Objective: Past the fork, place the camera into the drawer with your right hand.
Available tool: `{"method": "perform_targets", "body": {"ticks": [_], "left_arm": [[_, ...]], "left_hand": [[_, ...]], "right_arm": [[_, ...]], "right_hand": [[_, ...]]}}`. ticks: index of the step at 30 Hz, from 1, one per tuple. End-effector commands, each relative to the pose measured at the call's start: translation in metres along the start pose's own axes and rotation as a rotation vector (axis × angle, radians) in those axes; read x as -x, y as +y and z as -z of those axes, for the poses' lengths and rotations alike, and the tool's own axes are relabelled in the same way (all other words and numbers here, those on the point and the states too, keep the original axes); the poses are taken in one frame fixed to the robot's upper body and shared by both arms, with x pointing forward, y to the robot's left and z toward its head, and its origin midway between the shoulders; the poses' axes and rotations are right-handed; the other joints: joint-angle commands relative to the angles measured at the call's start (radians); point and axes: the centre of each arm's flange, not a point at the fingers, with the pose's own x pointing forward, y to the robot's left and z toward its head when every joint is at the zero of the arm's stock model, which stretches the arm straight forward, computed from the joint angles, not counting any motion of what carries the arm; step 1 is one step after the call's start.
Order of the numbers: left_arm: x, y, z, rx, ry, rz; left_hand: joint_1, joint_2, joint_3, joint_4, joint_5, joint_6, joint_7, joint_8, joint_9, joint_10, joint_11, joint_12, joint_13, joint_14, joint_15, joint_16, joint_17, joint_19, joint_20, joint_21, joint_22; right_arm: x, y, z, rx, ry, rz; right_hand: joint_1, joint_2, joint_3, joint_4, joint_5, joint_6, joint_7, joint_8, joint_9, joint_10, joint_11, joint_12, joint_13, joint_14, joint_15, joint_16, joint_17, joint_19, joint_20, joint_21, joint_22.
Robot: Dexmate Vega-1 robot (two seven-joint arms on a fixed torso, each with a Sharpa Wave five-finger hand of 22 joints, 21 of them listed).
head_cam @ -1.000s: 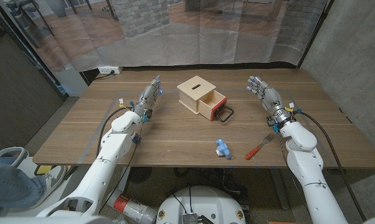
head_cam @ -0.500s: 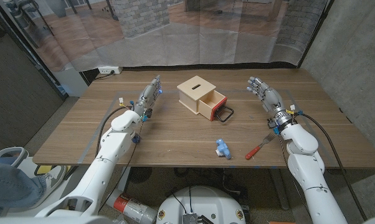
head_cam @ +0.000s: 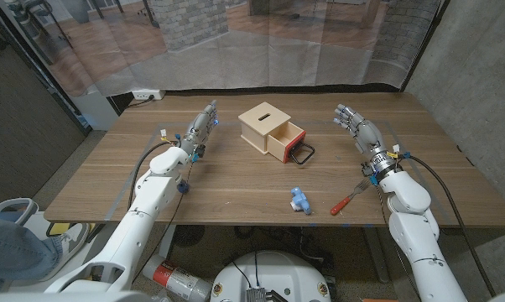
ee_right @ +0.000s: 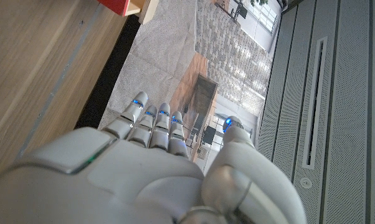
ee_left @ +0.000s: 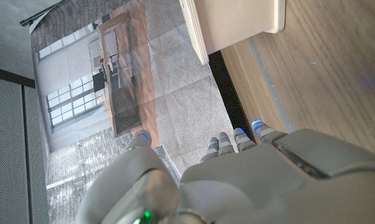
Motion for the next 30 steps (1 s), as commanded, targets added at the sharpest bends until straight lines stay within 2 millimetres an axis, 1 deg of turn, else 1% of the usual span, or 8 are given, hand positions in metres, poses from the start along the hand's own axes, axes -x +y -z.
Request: {"method": "perform_targets", "body": {"ticks": [1,6,11,19,30], "left_arm": [[-0.001,0.002,0.001,-0.010,0.008,-0.002],[0.001,0.003,0.000,-0.010,0.006,-0.004],[0.002,0.004,-0.002,-0.011,0.003,-0.005],[0.002,0.003,0.001,-0.019,0.018,-0.001],[0.002,0.004,0.000,-0.016,0.015,-0.003]], "left_hand": [[0.003,0.005,0.002,-0.003,-0.003,0.000,-0.001,0.000,0.003,-0.001,0.002,0.002,0.003,-0.001,0.006,0.005,0.001,-0.011,-0.011,-0.003,0.002],[0.003,0.006,0.001,-0.003,-0.004,0.000,-0.002,0.000,0.003,0.000,0.001,0.002,0.003,-0.001,0.007,0.005,0.001,-0.011,-0.011,-0.003,0.002],[0.004,0.007,0.001,-0.003,-0.005,0.000,-0.003,0.000,0.003,0.000,0.001,0.002,0.003,-0.001,0.006,0.005,0.001,-0.011,-0.010,-0.003,0.002],[0.005,0.008,0.000,-0.004,-0.006,0.000,-0.003,0.000,0.003,0.000,0.001,0.002,0.003,0.000,0.005,0.006,0.001,-0.010,-0.010,-0.003,0.002],[0.006,0.008,-0.001,-0.004,-0.008,0.000,-0.003,0.000,0.003,0.001,0.001,0.002,0.003,0.001,0.006,0.006,0.002,-0.010,-0.009,-0.003,0.003]], "right_arm": [[0.007,0.004,-0.007,0.013,-0.030,-0.001],[0.010,0.006,-0.010,0.019,-0.032,-0.009],[0.012,0.006,-0.011,0.026,-0.033,-0.006],[0.019,0.007,-0.012,0.028,-0.042,-0.004],[0.027,0.014,-0.018,0.034,-0.056,-0.017]], "right_hand": [[0.008,-0.001,0.001,-0.004,0.007,0.010,-0.001,0.005,0.005,0.012,0.002,0.004,0.005,0.008,-0.001,0.003,0.001,0.010,-0.044,-0.002,0.002],[0.009,-0.002,0.001,-0.004,0.007,0.010,-0.002,0.005,0.005,0.012,0.003,0.004,0.005,0.010,0.000,0.002,0.001,0.012,-0.044,-0.004,0.002],[0.009,-0.003,0.001,-0.004,0.007,0.010,-0.002,0.004,0.006,0.012,-0.001,0.003,0.005,0.011,-0.001,0.002,0.001,0.014,-0.044,-0.005,0.002],[0.009,-0.003,0.001,-0.004,0.008,0.009,-0.003,0.003,0.006,0.013,0.000,0.002,0.005,0.012,-0.001,0.002,0.001,0.016,-0.044,-0.008,0.002],[0.009,-0.004,0.000,-0.003,0.008,0.010,-0.004,0.003,0.006,0.013,-0.001,0.001,0.005,0.013,-0.002,0.001,0.002,0.019,-0.044,-0.012,0.002]]}}
